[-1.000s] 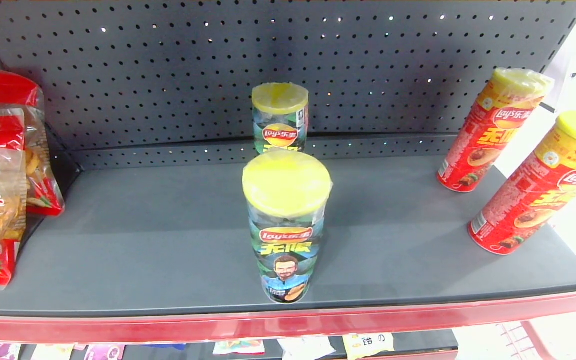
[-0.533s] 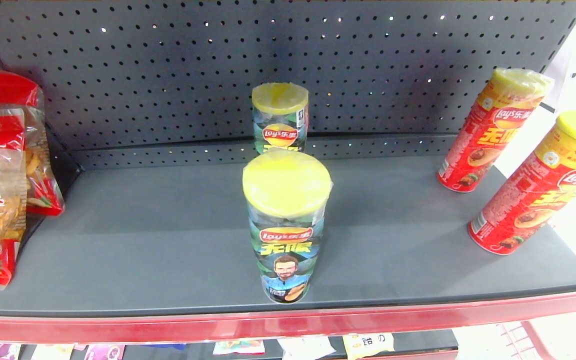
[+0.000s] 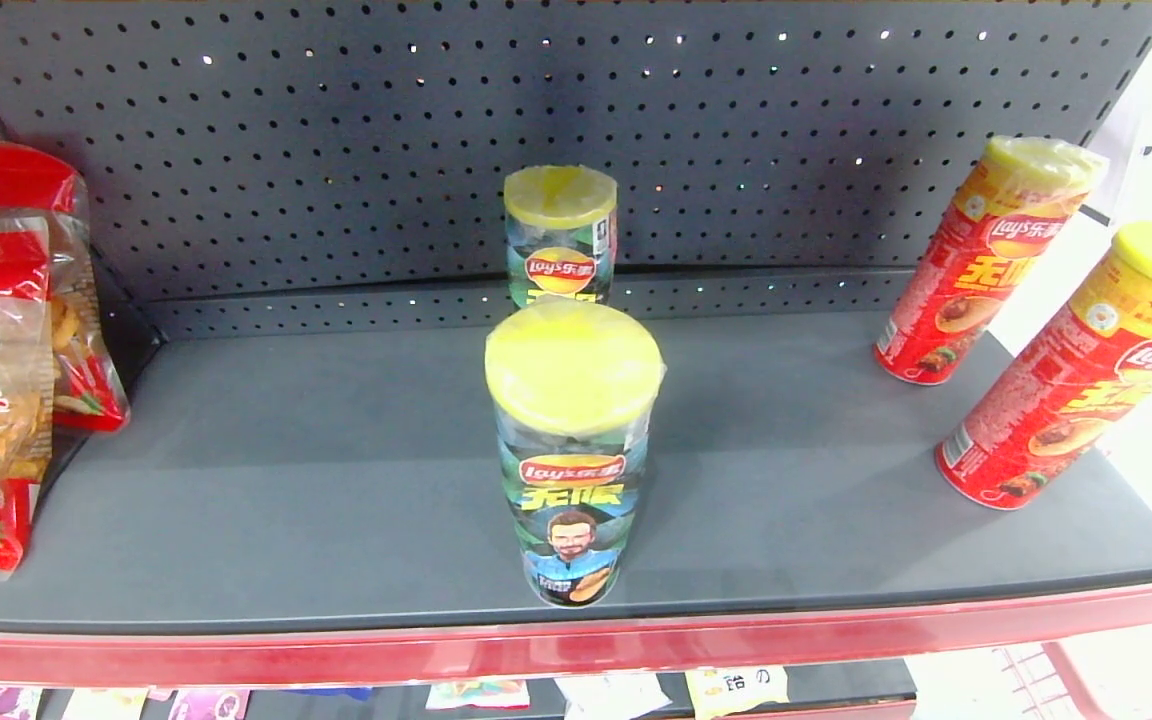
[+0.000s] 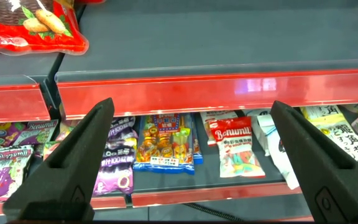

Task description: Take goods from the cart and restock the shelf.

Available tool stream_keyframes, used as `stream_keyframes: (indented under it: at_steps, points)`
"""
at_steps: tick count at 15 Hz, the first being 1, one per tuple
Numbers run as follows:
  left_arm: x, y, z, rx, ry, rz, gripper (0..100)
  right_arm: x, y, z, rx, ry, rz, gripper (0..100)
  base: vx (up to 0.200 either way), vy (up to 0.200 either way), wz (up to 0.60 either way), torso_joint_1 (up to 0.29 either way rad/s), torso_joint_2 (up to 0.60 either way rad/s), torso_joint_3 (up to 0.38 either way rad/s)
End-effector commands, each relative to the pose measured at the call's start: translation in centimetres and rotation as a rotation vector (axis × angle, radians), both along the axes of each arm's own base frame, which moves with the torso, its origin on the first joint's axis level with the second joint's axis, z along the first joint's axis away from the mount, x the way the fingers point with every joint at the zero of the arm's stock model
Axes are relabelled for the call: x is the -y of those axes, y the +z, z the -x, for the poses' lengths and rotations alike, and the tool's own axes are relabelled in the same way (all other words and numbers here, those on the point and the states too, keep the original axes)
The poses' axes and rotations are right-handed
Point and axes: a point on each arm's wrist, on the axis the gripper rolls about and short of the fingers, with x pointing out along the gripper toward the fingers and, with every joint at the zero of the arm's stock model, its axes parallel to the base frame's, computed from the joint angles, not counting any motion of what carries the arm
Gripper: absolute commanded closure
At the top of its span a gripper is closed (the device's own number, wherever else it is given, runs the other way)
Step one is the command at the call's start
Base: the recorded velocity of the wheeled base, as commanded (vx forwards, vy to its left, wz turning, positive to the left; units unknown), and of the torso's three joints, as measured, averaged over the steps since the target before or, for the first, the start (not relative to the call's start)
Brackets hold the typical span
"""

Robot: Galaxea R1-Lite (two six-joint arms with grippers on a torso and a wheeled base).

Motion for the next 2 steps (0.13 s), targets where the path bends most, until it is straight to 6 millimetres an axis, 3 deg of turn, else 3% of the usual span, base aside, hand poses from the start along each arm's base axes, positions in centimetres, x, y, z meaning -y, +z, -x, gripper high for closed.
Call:
stream_keyframes:
  at_steps: [1,2]
  points:
    - [0.0,-0.03,-0.02,-0.002,0.001,0.0,0,0.0,0.0,-0.01,-0.001,0.0,0.001,0,0.0,0.0,0.0,0.0,0.0,0.0]
    - [0.0,-0.03,-0.02,-0.002,0.001,0.0,0,0.0,0.0,-0.01,-0.001,0.0,0.001,0,0.0,0.0,0.0,0.0,0.0,0.0]
